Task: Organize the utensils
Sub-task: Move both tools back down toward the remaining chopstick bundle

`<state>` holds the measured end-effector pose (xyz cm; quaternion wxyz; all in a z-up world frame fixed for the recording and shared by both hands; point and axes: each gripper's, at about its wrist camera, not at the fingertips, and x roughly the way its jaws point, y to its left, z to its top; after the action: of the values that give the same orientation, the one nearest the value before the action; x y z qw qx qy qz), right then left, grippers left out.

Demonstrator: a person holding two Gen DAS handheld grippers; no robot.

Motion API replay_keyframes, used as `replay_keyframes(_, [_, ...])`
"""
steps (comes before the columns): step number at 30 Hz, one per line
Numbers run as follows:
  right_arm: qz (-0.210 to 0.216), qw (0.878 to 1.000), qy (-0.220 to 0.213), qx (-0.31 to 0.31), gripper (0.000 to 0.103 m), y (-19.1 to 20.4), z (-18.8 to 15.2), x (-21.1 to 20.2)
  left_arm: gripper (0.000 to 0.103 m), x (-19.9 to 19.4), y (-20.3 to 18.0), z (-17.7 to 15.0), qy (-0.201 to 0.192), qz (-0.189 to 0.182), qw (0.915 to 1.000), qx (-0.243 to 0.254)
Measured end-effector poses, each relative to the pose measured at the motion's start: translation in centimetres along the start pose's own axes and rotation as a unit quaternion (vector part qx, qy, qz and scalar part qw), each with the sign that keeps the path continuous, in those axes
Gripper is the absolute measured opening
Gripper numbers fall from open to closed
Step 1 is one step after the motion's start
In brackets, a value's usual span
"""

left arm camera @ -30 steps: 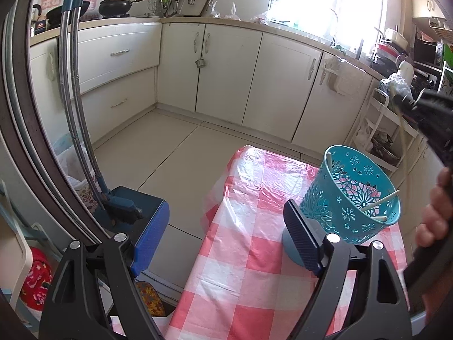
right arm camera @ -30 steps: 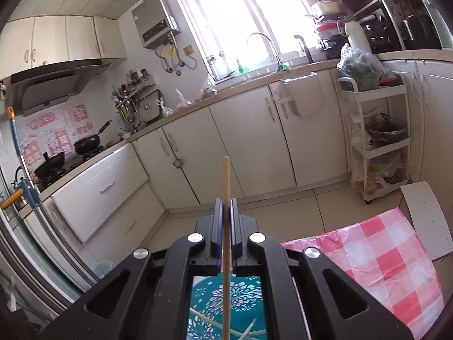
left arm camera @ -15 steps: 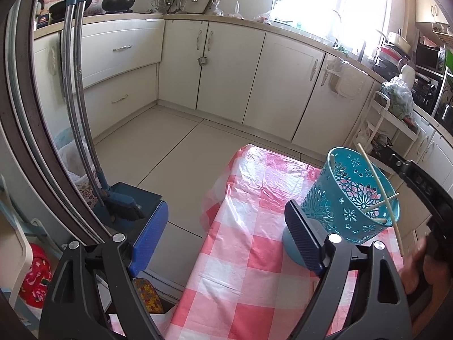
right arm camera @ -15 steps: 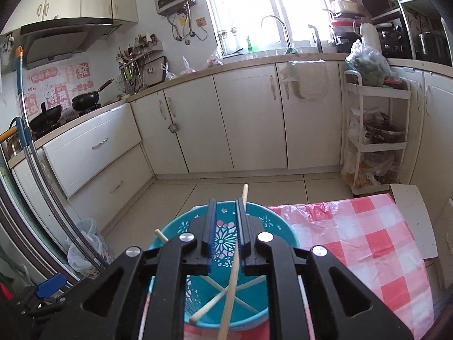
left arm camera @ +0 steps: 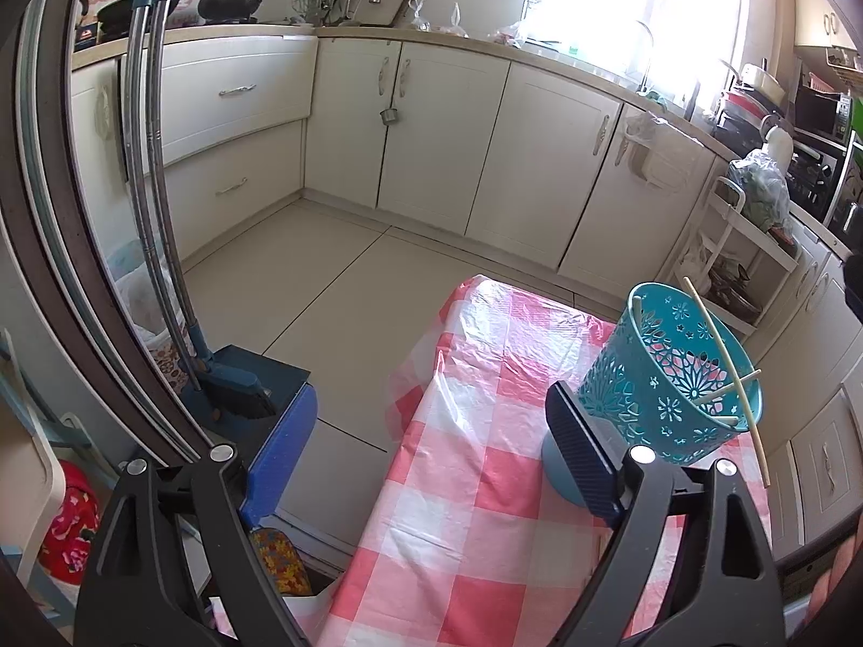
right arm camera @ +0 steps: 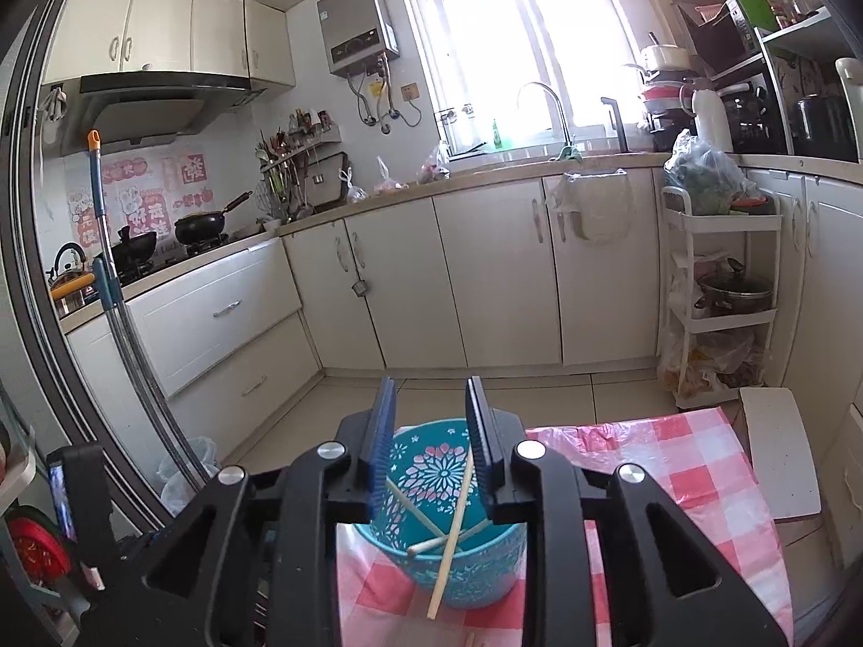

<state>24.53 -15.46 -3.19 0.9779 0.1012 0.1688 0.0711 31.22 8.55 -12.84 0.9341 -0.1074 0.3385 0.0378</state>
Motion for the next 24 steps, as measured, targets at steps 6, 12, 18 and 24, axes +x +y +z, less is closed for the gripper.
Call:
replay_keyframes(6, [-0.002, 0.999, 0.033, -0.003, 0.032, 0.0, -3.4, -2.5, 0.083, 0.0, 0.0, -0.1, 0.003, -0.001, 1.0000, 0.004])
replay_keyframes(12, [-0.017, 0.994, 0.108, -0.002, 0.032, -0.5, -9.0, -2.9, 0.084, -0.1, -0.3, -0.3, 0.008, -0.003, 0.9999, 0.011])
replay_keyframes(18, [-0.036, 0.979, 0.197, 0.030, 0.032, -1.8, -14.3, -1.8, 0.084, -0.1, -0.4, -0.5, 0.012, -0.004, 0.9998, 0.018])
replay_keyframes(24, [-0.038, 0.972, 0.228, 0.040, 0.032, -1.9, -16.6, -1.4, 0.085, -0.2, -0.2, -0.6, 0.013, -0.003, 0.9997, 0.021])
